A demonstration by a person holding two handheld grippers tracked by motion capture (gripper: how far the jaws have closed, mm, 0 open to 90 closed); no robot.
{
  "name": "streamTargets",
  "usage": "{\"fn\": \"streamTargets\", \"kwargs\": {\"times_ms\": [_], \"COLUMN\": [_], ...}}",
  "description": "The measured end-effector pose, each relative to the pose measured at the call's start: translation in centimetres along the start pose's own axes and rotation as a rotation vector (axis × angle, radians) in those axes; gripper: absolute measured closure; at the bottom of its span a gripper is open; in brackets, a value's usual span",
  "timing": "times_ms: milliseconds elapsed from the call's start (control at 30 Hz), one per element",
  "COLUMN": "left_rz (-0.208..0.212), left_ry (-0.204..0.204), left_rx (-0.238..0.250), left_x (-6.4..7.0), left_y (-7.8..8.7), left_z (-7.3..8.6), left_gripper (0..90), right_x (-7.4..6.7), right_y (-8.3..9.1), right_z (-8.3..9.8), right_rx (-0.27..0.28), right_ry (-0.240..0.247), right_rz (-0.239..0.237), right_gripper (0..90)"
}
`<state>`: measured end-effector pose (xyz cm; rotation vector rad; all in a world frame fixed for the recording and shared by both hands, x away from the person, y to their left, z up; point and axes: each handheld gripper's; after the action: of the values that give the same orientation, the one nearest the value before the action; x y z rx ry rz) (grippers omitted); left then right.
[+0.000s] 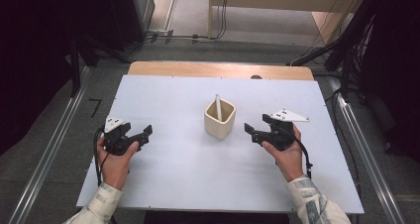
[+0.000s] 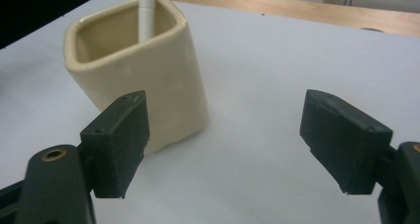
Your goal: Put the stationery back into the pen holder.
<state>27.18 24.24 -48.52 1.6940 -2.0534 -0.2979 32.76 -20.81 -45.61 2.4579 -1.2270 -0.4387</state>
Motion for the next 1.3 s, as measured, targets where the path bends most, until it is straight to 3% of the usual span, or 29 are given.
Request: {"fn": "streamTargets", "kwargs": {"times_ms": [500,933,1300], "left_rz": [0.013,0.046,0.076], "left_ry": [-0.003,-0.023,-0.048], "left_rx": [-0.006,-0.006,-0.015], "left_x": [0.1,0.7,1.0], "left_y": [0.4,1.4,2.7], "left_z": [0.4,1.1,2.2], "left_gripper": [17.1,16.8,16.8], "right_x": [2.0,3.0,4.8], "right_y": [2.4,4.9,7.8], "right_z": [2.1,3.1,4.6], "right_rx": [-0.060,-0.062,-0.062], "right_ry": [0.008,-0.006,-0.011], "right_rz": [0.082,0.126,0.218], "right_gripper": [16.2,14.9,14.4]}}
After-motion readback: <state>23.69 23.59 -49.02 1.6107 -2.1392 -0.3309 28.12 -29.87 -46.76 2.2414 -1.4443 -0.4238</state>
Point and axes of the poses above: each handheld gripper's, and its own axes: y roughly backward along the jaws, z roughly out of its underside, x roughly to its right, and after that the axes turned 3 degrees about x, right-handed
